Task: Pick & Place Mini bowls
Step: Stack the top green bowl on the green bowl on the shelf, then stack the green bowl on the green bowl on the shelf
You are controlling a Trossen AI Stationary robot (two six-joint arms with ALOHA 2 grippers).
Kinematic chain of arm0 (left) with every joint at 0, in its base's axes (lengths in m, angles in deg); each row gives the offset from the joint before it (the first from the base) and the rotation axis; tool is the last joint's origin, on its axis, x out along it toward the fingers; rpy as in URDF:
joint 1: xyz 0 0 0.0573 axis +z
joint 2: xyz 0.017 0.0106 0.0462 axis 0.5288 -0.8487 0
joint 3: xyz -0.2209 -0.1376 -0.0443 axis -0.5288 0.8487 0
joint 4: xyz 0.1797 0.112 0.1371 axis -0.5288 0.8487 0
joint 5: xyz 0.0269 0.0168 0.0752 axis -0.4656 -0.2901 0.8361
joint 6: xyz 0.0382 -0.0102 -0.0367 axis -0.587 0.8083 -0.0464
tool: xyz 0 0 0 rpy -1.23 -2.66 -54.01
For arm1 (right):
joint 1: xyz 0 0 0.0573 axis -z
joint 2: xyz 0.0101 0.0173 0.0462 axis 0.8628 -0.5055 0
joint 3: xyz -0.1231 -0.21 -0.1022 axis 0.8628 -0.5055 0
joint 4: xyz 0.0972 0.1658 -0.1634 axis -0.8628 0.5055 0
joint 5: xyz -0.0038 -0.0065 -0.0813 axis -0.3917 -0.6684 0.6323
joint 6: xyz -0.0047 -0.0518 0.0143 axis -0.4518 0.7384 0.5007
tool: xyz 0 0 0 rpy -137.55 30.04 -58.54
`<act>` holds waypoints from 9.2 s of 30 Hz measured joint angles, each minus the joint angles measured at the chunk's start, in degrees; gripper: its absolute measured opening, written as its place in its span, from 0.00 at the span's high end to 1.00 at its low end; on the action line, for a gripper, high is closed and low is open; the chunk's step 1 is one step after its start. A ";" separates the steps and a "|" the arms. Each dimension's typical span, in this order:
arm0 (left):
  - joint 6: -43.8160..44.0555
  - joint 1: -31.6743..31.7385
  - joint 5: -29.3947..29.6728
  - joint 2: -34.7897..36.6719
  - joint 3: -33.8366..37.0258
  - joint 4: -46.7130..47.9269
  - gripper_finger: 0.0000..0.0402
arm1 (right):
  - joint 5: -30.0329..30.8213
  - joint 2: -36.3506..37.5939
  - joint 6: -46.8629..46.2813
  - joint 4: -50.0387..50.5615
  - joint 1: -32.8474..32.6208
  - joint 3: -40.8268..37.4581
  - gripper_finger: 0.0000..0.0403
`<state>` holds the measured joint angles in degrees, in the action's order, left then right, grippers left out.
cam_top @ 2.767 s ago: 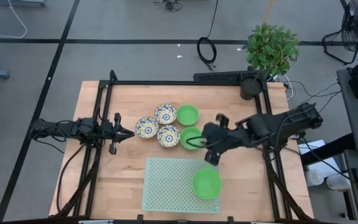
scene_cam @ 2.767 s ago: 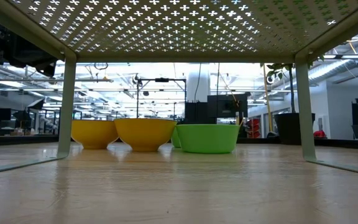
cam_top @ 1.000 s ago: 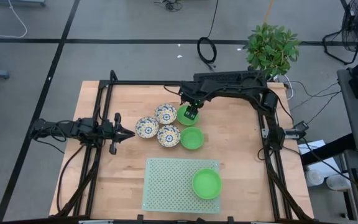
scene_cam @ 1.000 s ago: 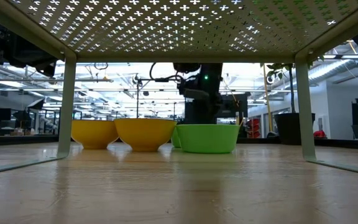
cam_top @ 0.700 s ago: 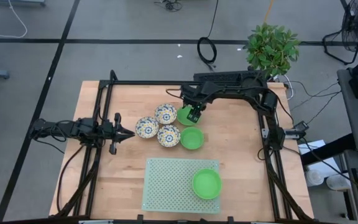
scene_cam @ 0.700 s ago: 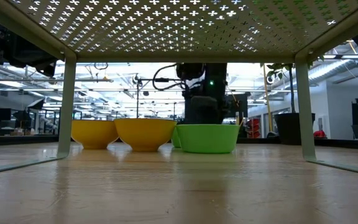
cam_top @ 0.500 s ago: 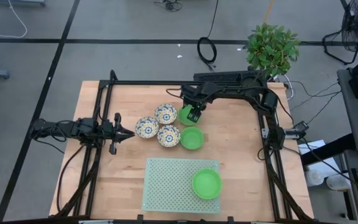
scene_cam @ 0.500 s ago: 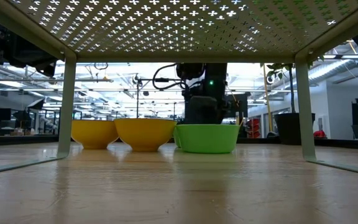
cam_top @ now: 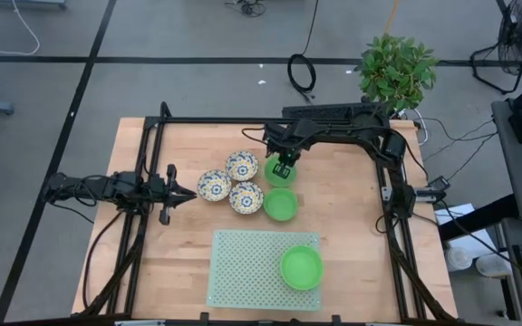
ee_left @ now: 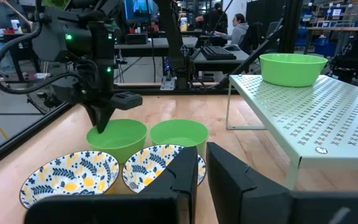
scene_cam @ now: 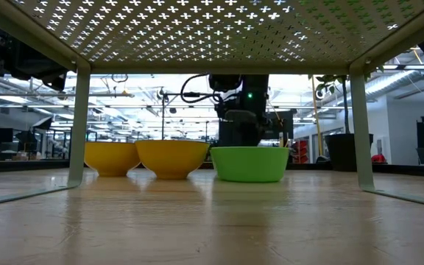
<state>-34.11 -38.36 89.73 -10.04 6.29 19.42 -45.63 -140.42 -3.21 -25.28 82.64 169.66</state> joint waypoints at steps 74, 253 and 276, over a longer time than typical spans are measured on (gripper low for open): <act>0.00 -0.02 0.00 0.02 0.00 0.00 0.91 | -10.41 16.44 -25.26 21.93 -44.28 14.12 0.97; 0.00 -0.02 0.00 0.00 0.00 0.00 0.91 | -2.44 25.61 -12.80 -26.45 -11.45 -41.13 0.60; 0.00 0.00 0.00 0.00 0.00 0.00 0.91 | -2.42 25.61 -12.80 -26.45 -11.45 -41.13 0.63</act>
<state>-34.11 -38.37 89.73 -10.04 6.29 19.42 -48.05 -114.81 -16.01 -51.74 71.18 128.53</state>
